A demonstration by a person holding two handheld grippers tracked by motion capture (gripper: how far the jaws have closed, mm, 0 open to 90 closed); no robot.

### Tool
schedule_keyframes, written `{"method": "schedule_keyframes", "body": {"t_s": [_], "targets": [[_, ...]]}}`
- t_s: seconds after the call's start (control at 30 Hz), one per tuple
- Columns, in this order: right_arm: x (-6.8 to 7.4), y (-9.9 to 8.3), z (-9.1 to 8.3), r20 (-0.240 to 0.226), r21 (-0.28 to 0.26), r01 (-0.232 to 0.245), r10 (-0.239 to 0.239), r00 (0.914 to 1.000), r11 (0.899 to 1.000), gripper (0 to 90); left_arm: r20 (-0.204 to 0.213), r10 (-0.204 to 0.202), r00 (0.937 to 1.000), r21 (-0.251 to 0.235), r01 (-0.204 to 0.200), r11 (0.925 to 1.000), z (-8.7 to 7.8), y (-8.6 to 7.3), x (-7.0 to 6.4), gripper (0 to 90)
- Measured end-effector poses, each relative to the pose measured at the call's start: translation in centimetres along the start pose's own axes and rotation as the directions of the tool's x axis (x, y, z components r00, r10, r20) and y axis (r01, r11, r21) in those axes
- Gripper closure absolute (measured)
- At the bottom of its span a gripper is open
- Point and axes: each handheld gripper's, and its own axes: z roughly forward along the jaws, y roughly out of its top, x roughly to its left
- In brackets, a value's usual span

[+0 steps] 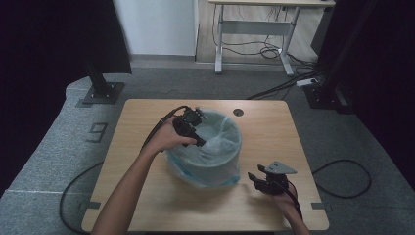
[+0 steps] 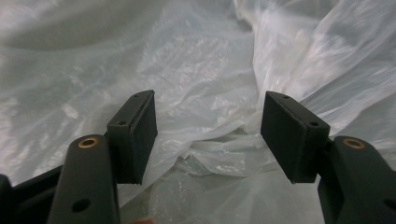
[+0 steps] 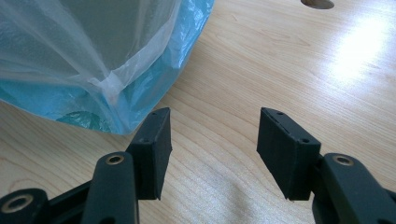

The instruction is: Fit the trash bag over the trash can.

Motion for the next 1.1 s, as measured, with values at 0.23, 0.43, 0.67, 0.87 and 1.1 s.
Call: {"method": "schedule_keyframes", "body": {"t_s": [0.23,0.43,0.67,0.87,1.1], "targets": [[-0.2,0.0,-0.3,0.007,-0.008,-0.007,0.007,1.0000,1.000,43.7,0.001,-0.007,1.0000,-0.157,0.007,0.9876,-2.8,-1.3,-0.8,32.6],[-0.3,0.0,-0.3,0.012,-0.009,-0.012,0.012,0.9999,1.000,43.7,0.019,-0.045,0.9988,-0.267,0.048,0.9625,-4.5,-2.9,-0.6,30.6],[-0.2,-0.1,-0.3,0.010,-0.003,-0.010,0.010,0.9999,1.000,43.7,0.007,-0.066,0.9978,-0.325,0.065,0.9436,-5.2,-4.7,-0.8,30.3],[-0.3,-0.2,-0.3,0.012,-0.001,-0.010,0.010,0.9999,1.000,43.6,-0.019,-0.060,0.9980,-0.335,0.050,0.9410,-5.4,-6.3,-1.6,30.2],[-0.1,-0.3,-0.4,0.008,-0.002,-0.007,0.007,0.9999,1.000,43.5,-0.064,-0.046,0.9969,-0.344,0.022,0.9389,-5.9,-8.4,-2.7,30.2]]}}
